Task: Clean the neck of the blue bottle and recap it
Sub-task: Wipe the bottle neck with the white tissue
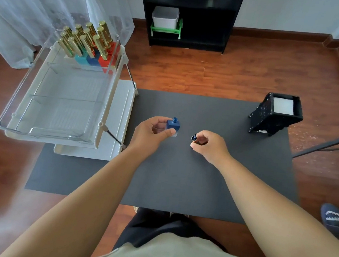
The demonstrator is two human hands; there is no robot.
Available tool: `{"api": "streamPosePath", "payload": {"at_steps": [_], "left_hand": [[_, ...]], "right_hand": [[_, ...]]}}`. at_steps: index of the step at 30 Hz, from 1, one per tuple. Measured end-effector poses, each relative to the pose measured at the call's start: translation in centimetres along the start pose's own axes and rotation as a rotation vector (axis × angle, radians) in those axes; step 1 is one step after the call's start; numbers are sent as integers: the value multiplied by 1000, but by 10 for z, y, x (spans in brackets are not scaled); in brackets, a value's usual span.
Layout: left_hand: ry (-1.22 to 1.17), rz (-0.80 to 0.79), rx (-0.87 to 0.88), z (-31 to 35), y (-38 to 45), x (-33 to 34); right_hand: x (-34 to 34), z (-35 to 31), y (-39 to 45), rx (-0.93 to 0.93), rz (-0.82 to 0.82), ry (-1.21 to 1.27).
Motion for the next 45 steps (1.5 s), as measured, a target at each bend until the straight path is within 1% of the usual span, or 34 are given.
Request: {"api": "streamPosePath", "payload": {"at_steps": [6,14,17,21,23,25,27,31,36,38,39,41,44,45], "left_hand": [[-6,-15,-6,-3,2,4],[-6,-11,8,-3,3,9],[-13,0,11,0,3,9],[-54,2,37,10,3,11],[-75,-2,72,18,4,13],[-80,-13,111,29,5,17],[-85,-32,151,40,7,22],[-93,-91,214,64,10,40],[-87,-185,256,86,10,71],[-94,-219,252,90,8,82],[-94,-232,250,92,8,87],[-85,-249,248,93,6,96],[-84,-271,236,94,4,106],[-88,-277,230,94,4,109]], "right_hand": [[4,8,0,-9,26,33],[3,10,0,-55,0,39],[1,11,0,-58,-28,22],[-5,13,-4,-40,-107,27],[-14,11,-10,-34,-99,44],[-28,6,-19,-58,-48,61],[-47,-2,-29,-124,27,76],[-101,-19,-43,-260,265,7],[-178,-15,-40,-224,631,-131],[-201,-9,-35,-215,707,-192],[-209,-6,-32,-195,704,-227],[-220,-1,-23,-131,636,-321],[-222,1,-7,-25,455,-558],[-221,1,-2,14,396,-603]]}}
Point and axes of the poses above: each hand's wrist, its own y-axis towards the middle knuckle, its own x-axis out of the palm, z = x × y, the point moved 1 cm from there along y, towards the middle knuckle, and after that the axes turned 7 degrees about -y, right-handed, at the moved point
